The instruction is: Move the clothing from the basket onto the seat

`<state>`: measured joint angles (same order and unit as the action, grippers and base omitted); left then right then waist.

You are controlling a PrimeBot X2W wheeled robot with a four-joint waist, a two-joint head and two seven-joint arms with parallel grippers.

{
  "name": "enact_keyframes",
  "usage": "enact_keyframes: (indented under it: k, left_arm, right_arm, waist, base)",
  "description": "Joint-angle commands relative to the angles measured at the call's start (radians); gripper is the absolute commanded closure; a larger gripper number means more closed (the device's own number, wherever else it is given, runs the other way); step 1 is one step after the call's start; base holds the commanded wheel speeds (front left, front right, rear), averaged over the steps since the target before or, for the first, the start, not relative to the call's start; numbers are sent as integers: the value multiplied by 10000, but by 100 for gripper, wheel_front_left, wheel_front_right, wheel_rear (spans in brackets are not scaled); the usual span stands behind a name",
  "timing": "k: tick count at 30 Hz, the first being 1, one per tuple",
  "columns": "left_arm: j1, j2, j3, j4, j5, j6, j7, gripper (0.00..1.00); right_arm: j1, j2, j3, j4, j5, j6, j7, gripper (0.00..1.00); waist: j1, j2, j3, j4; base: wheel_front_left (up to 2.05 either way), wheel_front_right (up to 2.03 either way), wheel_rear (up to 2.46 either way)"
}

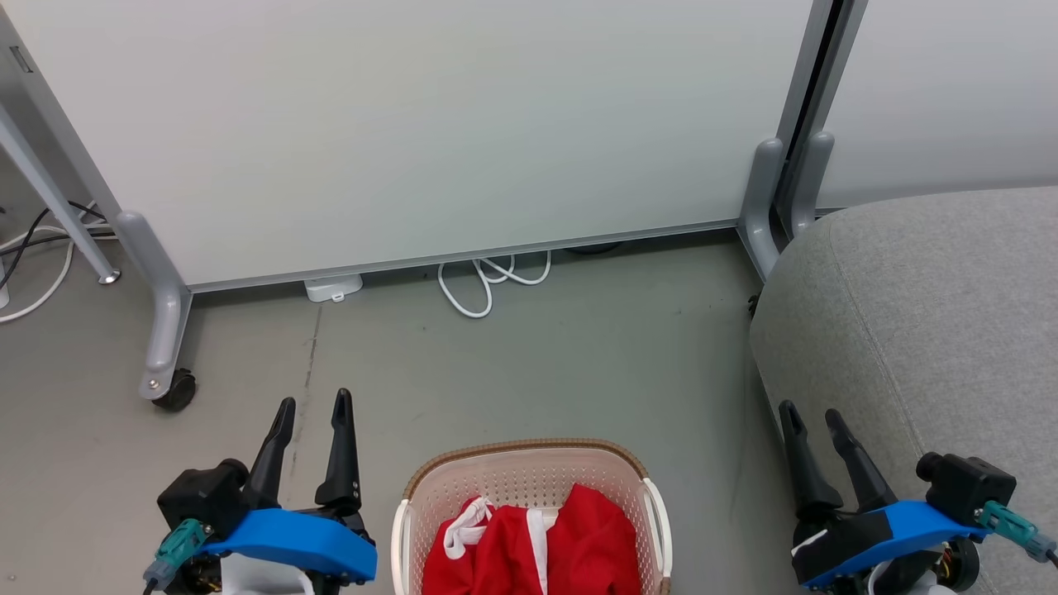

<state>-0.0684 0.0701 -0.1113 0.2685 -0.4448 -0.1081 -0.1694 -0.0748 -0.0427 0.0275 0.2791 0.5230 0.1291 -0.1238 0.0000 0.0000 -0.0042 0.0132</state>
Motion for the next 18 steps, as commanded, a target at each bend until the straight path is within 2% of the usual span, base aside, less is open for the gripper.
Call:
enact_keyframes:
  k: [1,18]
  left_arm:
    - [-214,67,-51,-61,285,-42,-100,0]
    - [-215,-48,-141,100,1415,-113,-475,0]
  right_arm:
    - [-90,-83,30,-88,-287,18,-33,0]
    - [-10,-93,-37,-85,-1717,22,-84,0]
  waist:
    - [0,0,-1,4]
    - [0,0,-29,37]
  base:
    - [0,0,0]
    - [0,0,0]
